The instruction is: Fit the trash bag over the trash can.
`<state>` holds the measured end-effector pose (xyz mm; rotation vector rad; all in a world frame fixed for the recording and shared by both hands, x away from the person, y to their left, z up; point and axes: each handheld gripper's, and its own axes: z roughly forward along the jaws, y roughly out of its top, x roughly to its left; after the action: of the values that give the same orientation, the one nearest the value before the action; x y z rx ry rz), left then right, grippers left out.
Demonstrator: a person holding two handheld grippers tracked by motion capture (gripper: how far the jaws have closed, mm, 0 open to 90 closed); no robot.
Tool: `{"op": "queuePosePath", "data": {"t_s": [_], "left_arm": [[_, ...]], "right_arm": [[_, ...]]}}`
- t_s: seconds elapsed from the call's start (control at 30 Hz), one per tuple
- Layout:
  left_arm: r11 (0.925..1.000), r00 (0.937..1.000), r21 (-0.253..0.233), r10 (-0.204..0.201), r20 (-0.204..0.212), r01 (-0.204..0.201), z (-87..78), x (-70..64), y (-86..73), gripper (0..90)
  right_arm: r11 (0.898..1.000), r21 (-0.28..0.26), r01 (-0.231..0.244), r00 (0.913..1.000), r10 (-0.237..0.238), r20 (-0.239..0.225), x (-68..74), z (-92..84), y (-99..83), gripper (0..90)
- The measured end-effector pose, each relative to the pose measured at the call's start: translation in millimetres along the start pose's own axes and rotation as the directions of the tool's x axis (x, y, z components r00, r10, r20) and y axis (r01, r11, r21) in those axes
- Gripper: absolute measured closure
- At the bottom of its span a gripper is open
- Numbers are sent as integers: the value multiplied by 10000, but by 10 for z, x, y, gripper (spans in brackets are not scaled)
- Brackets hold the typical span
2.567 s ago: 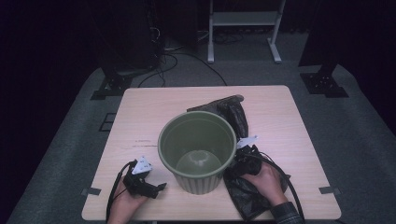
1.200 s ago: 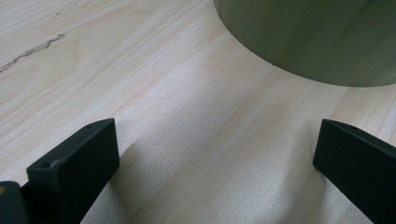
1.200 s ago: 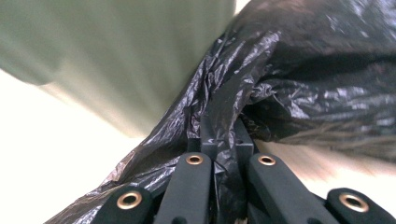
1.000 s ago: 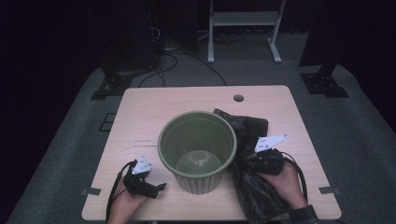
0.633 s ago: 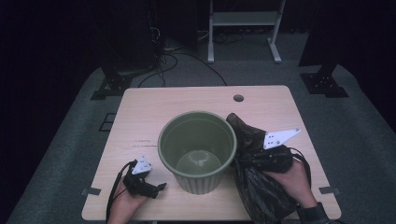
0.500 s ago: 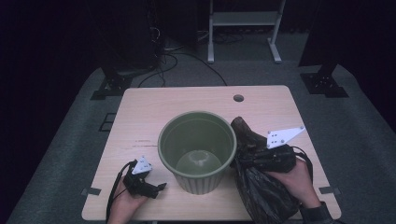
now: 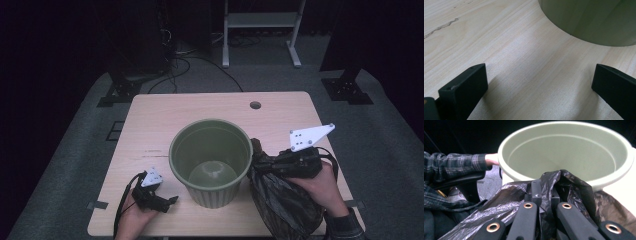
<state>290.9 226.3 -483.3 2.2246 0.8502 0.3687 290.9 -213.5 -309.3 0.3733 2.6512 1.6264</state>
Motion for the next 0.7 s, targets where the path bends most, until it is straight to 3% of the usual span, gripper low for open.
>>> {"op": "queuePosePath", "data": {"t_s": [0.3, 0.47, 0.7], "left_arm": [[10000, 10000, 1, 2, -1, -2, 0, 0, 0, 0], [10000, 10000, -17, -2, -6, 2, 1, 0, -1, 0], [10000, 10000, -19, -1, -4, 1, 1, 0, -1, 0]], "right_arm": [[9991, -140, 405, 9987, -409, -317, 17, 54, 311, 888], [9983, -207, 546, 9957, -560, -738, 15, 153, 539, 888], [9974, -216, 686, 9937, -702, -876, -26, 317, 812, 888]]}}
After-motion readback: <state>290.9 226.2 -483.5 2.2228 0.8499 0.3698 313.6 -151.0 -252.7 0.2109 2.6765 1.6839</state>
